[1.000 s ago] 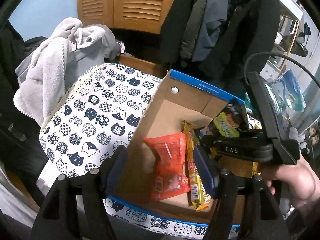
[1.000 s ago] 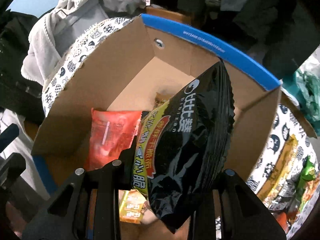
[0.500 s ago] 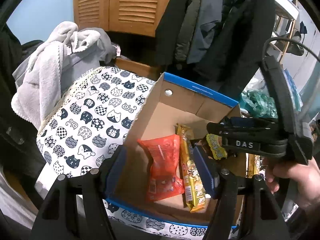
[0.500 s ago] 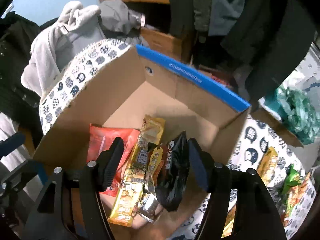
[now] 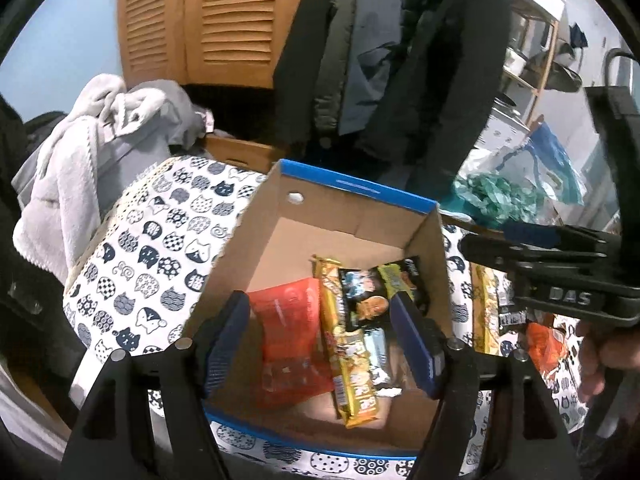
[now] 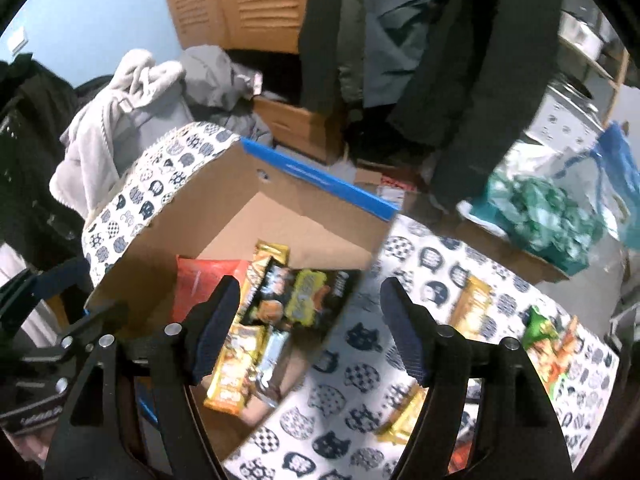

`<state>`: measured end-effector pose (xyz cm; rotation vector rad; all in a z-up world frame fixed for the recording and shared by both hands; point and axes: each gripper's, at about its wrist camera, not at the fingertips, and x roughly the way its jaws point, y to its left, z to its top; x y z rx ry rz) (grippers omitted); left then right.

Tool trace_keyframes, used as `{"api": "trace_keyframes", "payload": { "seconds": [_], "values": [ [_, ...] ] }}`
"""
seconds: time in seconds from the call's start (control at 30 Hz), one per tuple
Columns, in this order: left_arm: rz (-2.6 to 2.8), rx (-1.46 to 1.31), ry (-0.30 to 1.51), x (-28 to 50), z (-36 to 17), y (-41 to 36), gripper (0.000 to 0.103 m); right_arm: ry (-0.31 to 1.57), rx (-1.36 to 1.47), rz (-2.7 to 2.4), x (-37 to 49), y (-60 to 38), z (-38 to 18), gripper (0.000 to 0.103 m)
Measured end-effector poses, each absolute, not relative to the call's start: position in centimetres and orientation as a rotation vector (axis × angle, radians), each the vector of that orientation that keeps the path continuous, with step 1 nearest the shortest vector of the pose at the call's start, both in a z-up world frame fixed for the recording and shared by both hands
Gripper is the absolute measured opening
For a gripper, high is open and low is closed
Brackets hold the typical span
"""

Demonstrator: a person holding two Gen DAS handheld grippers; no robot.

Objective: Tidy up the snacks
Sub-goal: 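Move both tools back over the snack pile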

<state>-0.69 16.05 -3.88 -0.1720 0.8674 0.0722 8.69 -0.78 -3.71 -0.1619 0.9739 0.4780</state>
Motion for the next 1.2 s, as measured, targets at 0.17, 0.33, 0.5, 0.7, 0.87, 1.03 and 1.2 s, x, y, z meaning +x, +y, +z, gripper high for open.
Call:
{"api": "trace_keyframes", "payload": {
  "seconds": [0.17, 0.33, 0.5, 0.7, 0.87, 1.03, 1.2],
  "values": [
    [0.032, -0.131, 0.862, -0.6, -3.5, 13.6, 0.080, 0.956, -0.157, 0.416, 7.0, -4.7, -2.7, 0.078],
    [-0.020, -0.085, 0.866, -0.5, -3.0, 10.6, 0.080, 0.943, -0.127, 0.353, 5.4, -8.8, -2.2, 0.079],
    [-0.066, -0.025, 0.869, -0.4, -2.8, 7.6, 0.086, 0.952, -0.087, 0.287, 4.0, -13.1, -2.3, 0.080],
    [-0.120, 0.004, 0.881, -0.4, -2.8, 4.6, 0.086, 0.960, -0.047, 0.217, 2.7, -17.3, -2.9, 0.081],
    [-0.157, 0.043, 0.893, -0.3, -3.2, 2.3, 0.086, 0.988, 0.003, 0.169, 2.0, -20.1, -4.1, 0.081],
    [-0.191, 0.060, 0.911, -0.3, -3.6, 0.6, 0.086, 1.011, 0.031, 0.127, 1.5, -22.3, -5.2, 0.081],
    [-0.203, 0.076, 0.934, 0.0, -4.4, -0.6, 0.086, 1.023, 0.042, 0.103, 1.3, -23.7, -6.0, 0.081]
  ]
}}
